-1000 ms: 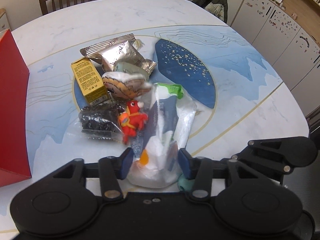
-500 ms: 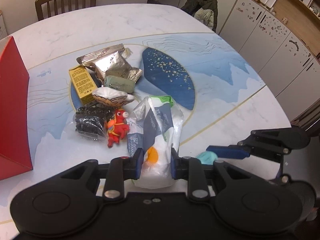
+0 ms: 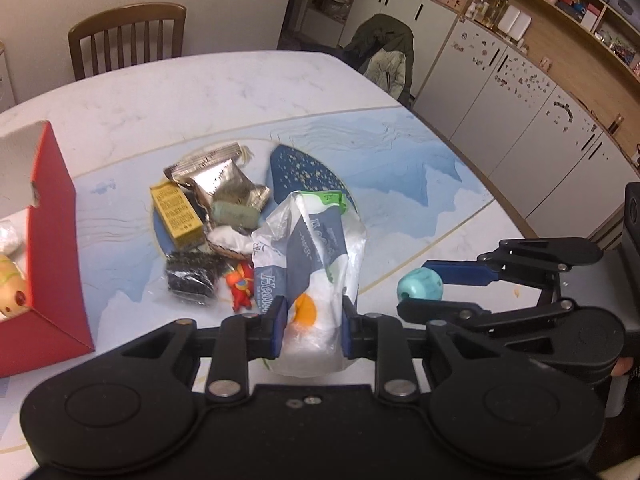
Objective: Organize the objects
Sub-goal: 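Grasp the teal oval object with the right tool while the left tool grasps the white plastic bag, then carry the teal object and white bag into the box and open both tools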
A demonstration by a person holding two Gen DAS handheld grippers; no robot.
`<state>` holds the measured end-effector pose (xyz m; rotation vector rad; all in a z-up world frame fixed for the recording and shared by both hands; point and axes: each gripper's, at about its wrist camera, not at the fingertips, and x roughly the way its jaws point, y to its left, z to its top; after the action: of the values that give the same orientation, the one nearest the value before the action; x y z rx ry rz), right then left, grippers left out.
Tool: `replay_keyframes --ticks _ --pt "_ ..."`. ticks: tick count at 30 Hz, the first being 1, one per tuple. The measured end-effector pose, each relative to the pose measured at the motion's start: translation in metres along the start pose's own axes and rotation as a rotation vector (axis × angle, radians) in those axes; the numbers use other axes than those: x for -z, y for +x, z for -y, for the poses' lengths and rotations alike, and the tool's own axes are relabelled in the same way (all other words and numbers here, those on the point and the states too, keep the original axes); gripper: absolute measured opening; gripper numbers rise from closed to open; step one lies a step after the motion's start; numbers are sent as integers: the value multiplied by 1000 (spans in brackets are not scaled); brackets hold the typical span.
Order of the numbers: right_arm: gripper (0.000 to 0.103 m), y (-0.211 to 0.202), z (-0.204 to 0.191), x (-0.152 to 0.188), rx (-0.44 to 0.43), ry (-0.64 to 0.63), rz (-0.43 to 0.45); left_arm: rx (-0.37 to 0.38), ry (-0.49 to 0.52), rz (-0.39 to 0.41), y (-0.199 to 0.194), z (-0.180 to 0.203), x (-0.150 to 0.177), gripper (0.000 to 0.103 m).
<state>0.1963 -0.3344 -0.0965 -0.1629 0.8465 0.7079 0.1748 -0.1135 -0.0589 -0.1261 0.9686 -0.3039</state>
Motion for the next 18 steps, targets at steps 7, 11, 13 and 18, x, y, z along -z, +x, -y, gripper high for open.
replay_keyframes --ticks 7,11,13,18 --pt "39 -14 -13 -22 -3 -13 42 -11 -2 40 -30 -8 -9 24" --pt "39 -18 -26 -35 -12 -23 56 -26 -12 68 -47 -19 -14 24" --pt "39 -18 -34 -43 -14 -39 65 -37 -15 81 -55 -27 -15 24" --pt "39 -15 -55 -63 -27 -78 83 -57 -35 103 -71 -50 -16 24"
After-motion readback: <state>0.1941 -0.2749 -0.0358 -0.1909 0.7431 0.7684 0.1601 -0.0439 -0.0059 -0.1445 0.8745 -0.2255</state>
